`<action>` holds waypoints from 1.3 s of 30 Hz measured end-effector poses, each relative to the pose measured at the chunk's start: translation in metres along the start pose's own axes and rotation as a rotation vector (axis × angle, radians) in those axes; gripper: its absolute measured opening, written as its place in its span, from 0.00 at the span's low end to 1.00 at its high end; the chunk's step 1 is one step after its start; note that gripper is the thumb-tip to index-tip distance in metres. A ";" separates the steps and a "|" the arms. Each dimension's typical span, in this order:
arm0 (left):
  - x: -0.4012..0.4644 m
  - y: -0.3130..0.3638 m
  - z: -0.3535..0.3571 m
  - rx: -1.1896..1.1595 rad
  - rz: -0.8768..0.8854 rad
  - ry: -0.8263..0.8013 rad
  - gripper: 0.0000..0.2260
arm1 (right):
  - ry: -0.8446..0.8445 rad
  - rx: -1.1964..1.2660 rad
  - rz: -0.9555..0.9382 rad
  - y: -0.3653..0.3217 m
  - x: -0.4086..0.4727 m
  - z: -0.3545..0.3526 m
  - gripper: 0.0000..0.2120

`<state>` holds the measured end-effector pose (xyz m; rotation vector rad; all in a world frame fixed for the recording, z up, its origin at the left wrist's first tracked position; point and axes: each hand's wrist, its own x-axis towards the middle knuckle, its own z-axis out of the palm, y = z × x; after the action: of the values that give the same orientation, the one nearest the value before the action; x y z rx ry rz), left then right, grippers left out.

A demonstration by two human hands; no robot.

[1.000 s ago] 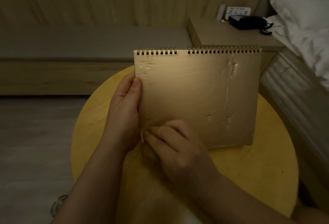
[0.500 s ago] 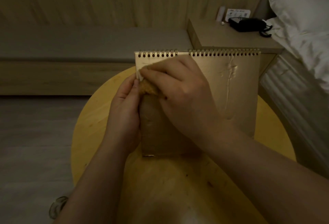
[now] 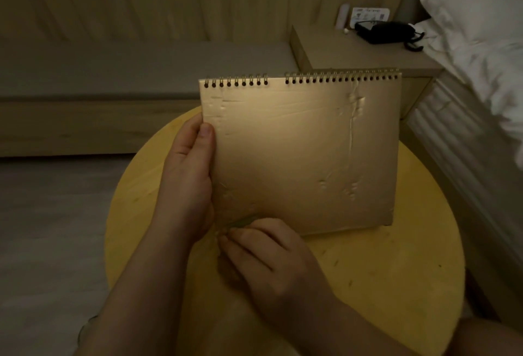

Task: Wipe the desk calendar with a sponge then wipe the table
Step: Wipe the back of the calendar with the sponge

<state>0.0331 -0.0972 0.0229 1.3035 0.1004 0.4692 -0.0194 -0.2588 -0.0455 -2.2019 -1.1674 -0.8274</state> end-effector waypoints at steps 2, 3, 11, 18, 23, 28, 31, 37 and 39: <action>0.001 -0.001 0.001 -0.007 0.001 -0.001 0.13 | 0.010 0.003 0.007 0.005 -0.003 -0.003 0.09; 0.002 -0.001 0.001 -0.011 -0.002 -0.002 0.13 | 0.009 0.003 0.012 0.010 -0.006 -0.007 0.09; 0.003 -0.004 0.003 -0.050 0.000 0.014 0.13 | -0.024 -0.093 0.181 0.079 -0.045 -0.078 0.13; 0.004 -0.005 0.006 -0.010 -0.017 0.068 0.12 | -0.029 -0.265 0.291 0.118 -0.066 -0.117 0.13; 0.003 -0.004 0.007 -0.013 -0.026 0.080 0.12 | -0.027 -0.125 0.232 0.088 -0.050 -0.092 0.12; 0.003 -0.005 0.007 -0.009 -0.005 0.070 0.11 | -0.017 0.042 0.167 0.042 -0.015 -0.046 0.10; 0.005 -0.007 0.006 0.004 0.013 0.067 0.11 | -0.024 0.079 0.113 0.028 -0.003 -0.028 0.09; 0.005 -0.009 0.004 -0.013 0.003 0.064 0.12 | -0.069 0.027 0.130 0.060 -0.018 -0.062 0.11; 0.004 -0.007 0.005 -0.023 0.003 0.070 0.13 | -0.071 -0.093 0.204 0.084 -0.029 -0.087 0.14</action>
<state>0.0405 -0.1014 0.0179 1.2647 0.1508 0.5171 0.0153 -0.3754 -0.0197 -2.3959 -0.9331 -0.7361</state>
